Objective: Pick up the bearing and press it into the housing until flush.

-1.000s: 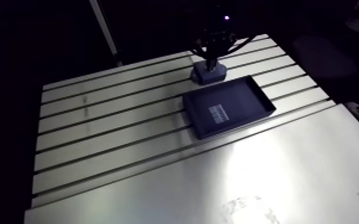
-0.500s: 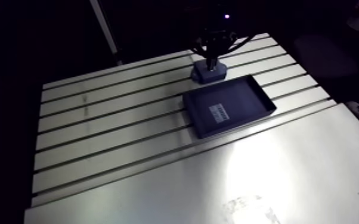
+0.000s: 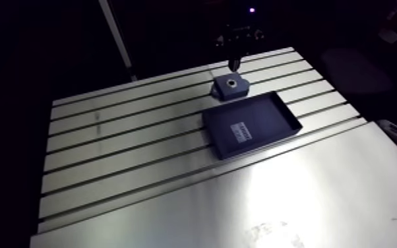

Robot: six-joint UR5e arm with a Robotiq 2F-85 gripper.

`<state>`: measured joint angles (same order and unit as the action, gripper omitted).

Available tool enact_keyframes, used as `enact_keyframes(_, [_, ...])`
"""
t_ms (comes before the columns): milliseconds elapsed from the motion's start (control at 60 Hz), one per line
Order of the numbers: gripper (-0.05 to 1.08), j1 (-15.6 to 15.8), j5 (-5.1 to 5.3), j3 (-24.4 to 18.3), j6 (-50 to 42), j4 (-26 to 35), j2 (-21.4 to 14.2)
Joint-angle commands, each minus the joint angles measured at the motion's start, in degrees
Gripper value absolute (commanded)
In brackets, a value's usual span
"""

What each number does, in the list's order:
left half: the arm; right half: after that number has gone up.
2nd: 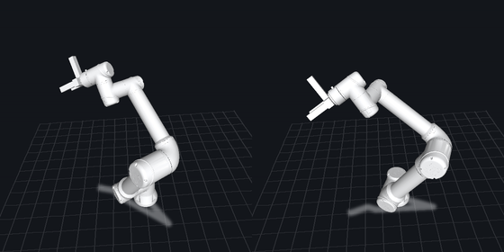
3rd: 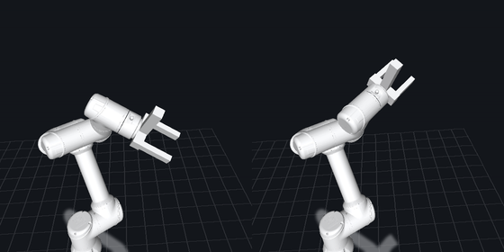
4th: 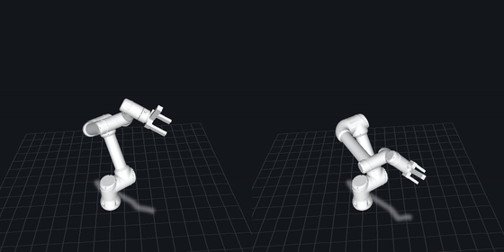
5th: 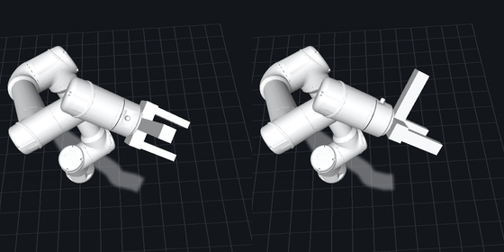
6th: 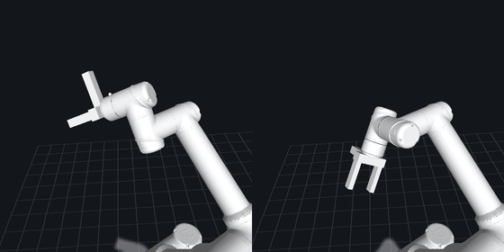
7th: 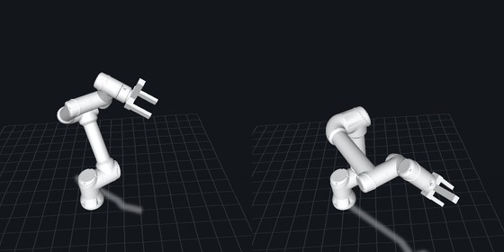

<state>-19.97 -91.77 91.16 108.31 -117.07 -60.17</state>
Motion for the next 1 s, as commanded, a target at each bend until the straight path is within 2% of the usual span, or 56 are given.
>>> enact_keyframes(17, [0.00, 0.01, -0.96, -1.65, -0.25, 7.20, -1.90])
enact_keyframes(67, [0.02, 0.01, -0.91, -2.17, -0.33, 9.33, -1.99])
enact_keyframes(83, [0.01, 0.09, -1.28, -2.62, -0.78, 11.14, -2.08])
enact_keyframes(167, [0.00, 0.33, -1.10, -3.36, -1.04, 13.10, -2.65])
enact_keyframes(200, [0.00, 0.45, -1.00, -4.05, -1.37, 14.57, -4.22])
enact_keyframes(233, [0.00, 0.45, -1.00, -4.05, -1.37, 14.57, -4.22])
enact_keyframes(300, [0.00, 0.45, -0.73, -5.59, -1.72, 18.85, -6.47])
enact_keyframes(583, [0.00, 0.61, -0.31, -9.61, -2.61, 26.38, -12.54])
enact_keyframes(733, [0.00, 1.94, -0.20, -9.82, -3.40, 27.10, -15.01])
enact_keyframes(767, [0.00, 3.32, -0.51, -9.74, -5.76, 26.87, -16.23])
enact_keyframes(900, [0.00, 6.21, -0.62, -9.25, -8.42, 26.60, -18.75])
enact_keyframes(1000, [0.00, 7.07, -0.44, -8.15, -8.79, 26.59, -21.12])
